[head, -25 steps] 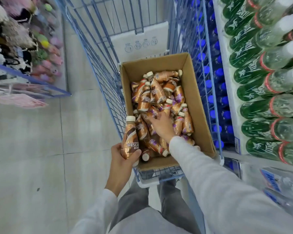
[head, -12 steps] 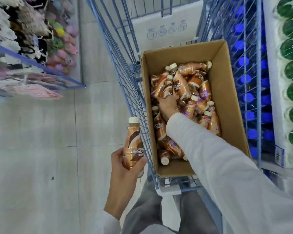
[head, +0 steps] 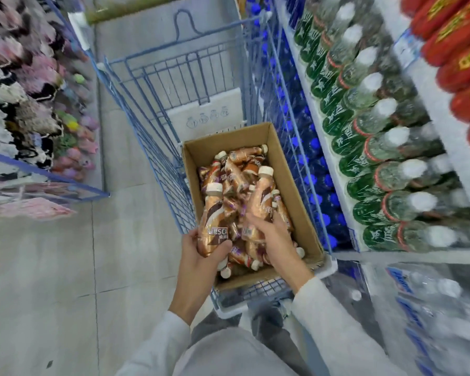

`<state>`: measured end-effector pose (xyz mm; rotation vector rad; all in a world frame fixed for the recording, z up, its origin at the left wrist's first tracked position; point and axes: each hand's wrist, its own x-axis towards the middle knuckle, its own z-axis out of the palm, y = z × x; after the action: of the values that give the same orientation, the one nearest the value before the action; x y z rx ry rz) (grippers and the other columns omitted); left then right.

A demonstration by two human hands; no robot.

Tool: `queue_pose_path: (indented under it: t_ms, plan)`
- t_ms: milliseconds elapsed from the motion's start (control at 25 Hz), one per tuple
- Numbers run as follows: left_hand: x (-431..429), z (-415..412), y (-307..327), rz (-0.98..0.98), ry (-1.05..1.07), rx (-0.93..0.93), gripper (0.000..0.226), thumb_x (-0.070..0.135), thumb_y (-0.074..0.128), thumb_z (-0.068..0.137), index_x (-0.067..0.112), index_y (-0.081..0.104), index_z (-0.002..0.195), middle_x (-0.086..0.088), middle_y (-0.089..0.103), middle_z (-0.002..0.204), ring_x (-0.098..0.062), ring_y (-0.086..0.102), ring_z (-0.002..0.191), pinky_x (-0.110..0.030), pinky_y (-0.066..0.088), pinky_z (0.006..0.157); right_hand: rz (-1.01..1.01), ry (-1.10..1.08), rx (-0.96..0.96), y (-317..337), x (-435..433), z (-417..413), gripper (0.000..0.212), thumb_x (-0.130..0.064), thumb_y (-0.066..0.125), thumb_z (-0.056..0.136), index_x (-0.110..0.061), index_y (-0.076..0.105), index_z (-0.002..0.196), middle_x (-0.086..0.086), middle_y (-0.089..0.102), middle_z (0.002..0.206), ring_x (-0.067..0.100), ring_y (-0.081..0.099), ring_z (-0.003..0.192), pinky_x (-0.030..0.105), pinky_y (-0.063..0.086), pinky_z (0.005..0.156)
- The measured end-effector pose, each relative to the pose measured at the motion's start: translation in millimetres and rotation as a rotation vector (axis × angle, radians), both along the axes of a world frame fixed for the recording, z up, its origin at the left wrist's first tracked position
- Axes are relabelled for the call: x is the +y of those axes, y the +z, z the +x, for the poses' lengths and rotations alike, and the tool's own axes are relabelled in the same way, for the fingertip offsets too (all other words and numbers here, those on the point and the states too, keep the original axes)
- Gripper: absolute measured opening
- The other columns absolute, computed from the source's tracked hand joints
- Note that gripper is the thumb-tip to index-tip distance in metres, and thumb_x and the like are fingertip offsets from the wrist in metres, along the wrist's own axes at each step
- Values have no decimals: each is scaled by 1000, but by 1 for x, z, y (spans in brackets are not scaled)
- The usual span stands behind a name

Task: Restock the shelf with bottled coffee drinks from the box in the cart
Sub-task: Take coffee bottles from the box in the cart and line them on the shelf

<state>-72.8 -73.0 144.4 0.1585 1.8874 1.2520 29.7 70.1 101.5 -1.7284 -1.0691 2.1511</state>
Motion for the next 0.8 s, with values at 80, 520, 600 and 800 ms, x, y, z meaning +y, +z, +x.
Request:
queue_pose_path:
  t_ms: [80, 520, 600, 800]
  plan:
    - [18, 15, 15, 58, -53, 5, 52, 25, 85, 82, 33, 49, 118, 8, 68, 112, 6, 70, 88, -13, 55, 67, 48, -76, 97, 35, 2, 29, 114, -56, 90, 53, -34, 39, 153, 2, 60, 142, 25, 66, 118, 56, 48, 106]
    - [109, 140, 128, 355, -480, 35, 55, 30, 89, 77, 37, 52, 117, 14, 75, 101, -7, 74, 89, -29, 58, 75, 500, -397, 270, 188, 11, 204, 55, -38, 86, 68, -32, 65, 119, -3, 77, 112, 18, 74, 102, 25, 60, 76]
    - [124, 169, 147, 404, -567, 32, 54, 25, 88, 77, 32, 53, 119, 11, 75, 98, -9, 74, 88, -28, 58, 75, 565, -476, 260, 206, 6, 236, 53, -32, 83, 72, -27, 63, 121, -1, 77, 111, 19, 74, 101, 26, 60, 74]
    - [152, 234, 193, 521, -778, -11, 52, 21, 87, 79, 29, 54, 118, 7, 74, 98, -4, 73, 82, -12, 53, 63, 711, -669, 223, 240, -9, 304, 52, -33, 85, 69, -25, 68, 117, 4, 76, 111, 21, 73, 101, 28, 59, 76]
